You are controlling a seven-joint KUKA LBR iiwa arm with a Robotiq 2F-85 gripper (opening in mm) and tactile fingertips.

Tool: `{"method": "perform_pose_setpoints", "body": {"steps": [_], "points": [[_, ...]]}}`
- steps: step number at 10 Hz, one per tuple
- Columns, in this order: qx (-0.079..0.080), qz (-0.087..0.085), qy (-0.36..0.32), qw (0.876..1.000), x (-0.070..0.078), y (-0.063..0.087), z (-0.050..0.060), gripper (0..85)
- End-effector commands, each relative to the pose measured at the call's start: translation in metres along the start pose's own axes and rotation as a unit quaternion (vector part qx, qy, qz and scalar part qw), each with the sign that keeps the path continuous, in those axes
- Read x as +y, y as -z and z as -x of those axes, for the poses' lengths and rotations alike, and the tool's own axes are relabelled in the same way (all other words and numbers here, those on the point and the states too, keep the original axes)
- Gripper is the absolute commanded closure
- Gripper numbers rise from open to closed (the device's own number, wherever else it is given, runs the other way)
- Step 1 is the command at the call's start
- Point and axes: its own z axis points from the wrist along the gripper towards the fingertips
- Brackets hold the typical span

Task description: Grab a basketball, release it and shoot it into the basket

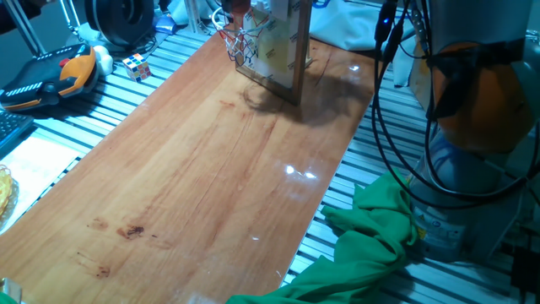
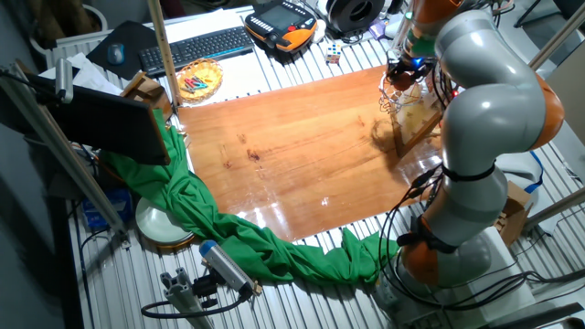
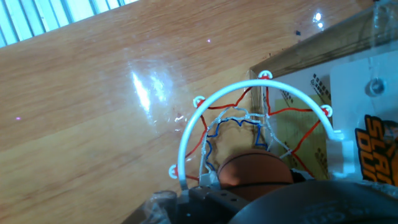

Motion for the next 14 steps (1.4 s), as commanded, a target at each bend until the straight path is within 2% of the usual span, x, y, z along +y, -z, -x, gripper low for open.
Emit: {"method": "perform_pose_setpoints", "body": {"steps": [1,4,7,10,13,14], "points": [[0.0,0.0,0.002,1.0,-0.0008,-0.0001,0.0003,83.3],[-0.005,-0.002,0.011,1.0,-0.0037,-0.0001,0.0017,49.3],[-0.01,-0.006,0.012,1.0,-0.004,0.0001,0.0018,31.3],[-0.014,-0.012,0.016,1.0,-0.006,0.0012,0.0022,21.7],[-0.014,-0.012,0.019,1.0,-0.007,0.0015,0.0026,21.0],[-0.014,-0.013,0.019,1.0,-0.007,0.0015,0.0027,18.3]]}}
